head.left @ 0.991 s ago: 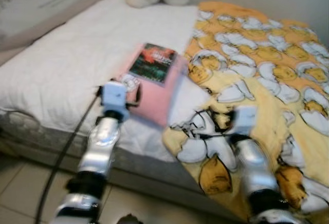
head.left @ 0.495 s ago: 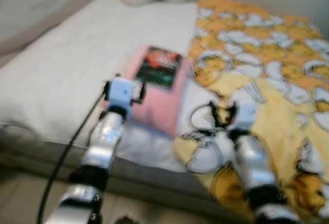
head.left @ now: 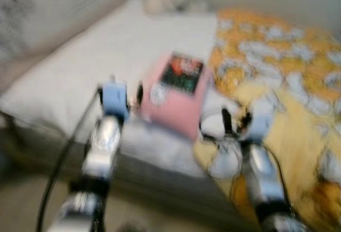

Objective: Clean up the room

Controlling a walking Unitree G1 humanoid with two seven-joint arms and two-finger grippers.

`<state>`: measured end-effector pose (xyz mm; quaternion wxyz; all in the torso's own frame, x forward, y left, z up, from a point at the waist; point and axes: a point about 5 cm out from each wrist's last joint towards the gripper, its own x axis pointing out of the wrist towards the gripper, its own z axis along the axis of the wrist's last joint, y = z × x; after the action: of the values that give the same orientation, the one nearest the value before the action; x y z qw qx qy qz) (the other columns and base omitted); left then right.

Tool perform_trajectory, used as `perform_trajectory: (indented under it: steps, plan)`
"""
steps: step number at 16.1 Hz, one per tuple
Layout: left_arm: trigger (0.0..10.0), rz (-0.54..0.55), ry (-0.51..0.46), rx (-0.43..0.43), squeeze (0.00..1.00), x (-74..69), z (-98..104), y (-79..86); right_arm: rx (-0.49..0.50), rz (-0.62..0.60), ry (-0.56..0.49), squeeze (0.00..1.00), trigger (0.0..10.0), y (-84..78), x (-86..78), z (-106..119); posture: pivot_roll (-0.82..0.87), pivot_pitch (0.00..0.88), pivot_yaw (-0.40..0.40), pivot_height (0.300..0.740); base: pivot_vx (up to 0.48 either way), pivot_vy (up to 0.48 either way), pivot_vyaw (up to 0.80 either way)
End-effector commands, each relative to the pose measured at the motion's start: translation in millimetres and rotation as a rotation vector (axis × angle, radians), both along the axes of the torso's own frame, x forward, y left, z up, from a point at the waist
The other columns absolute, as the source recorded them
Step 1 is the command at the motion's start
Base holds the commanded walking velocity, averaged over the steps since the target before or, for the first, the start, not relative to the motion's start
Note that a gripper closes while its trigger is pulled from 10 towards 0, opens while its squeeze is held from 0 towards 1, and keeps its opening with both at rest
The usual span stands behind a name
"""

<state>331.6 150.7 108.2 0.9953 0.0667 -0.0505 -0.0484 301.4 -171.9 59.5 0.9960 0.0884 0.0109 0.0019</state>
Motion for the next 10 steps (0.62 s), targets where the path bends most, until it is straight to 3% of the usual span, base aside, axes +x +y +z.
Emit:
perform_trajectory:
  steps: [1,7,9,10]
  plan:
    - [10.0,-0.014,-0.025,0.026,0.00,4.6,8.4,0.5,-0.006,0.011,-0.015,0.00,10.0,5.2,2.4,3.8,0.12,0.000,-0.030,0.740,0.454,0.000,0.00]
    - [10.0,-0.018,-0.022,0.052,0.00,8.8,10.9,6.5,-0.026,0.013,-0.018,0.00,10.0,6.3,2.2,4.0,0.11,0.000,-0.029,0.740,0.461,0.000,0.00]
    - [10.0,-0.027,-0.004,0.064,0.00,17.2,15.5,11.9,-0.020,-0.007,-0.018,0.00,10.0,4.9,-0.3,3.9,0.10,0.000,-0.025,0.740,0.480,0.000,-0.78]
    - [10.0,-0.019,0.027,0.051,0.00,25.1,18.3,16.4,-0.032,-0.013,-0.022,0.00,10.0,3.4,-2.5,3.9,0.09,0.000,-0.023,0.740,0.000,0.000,0.00]
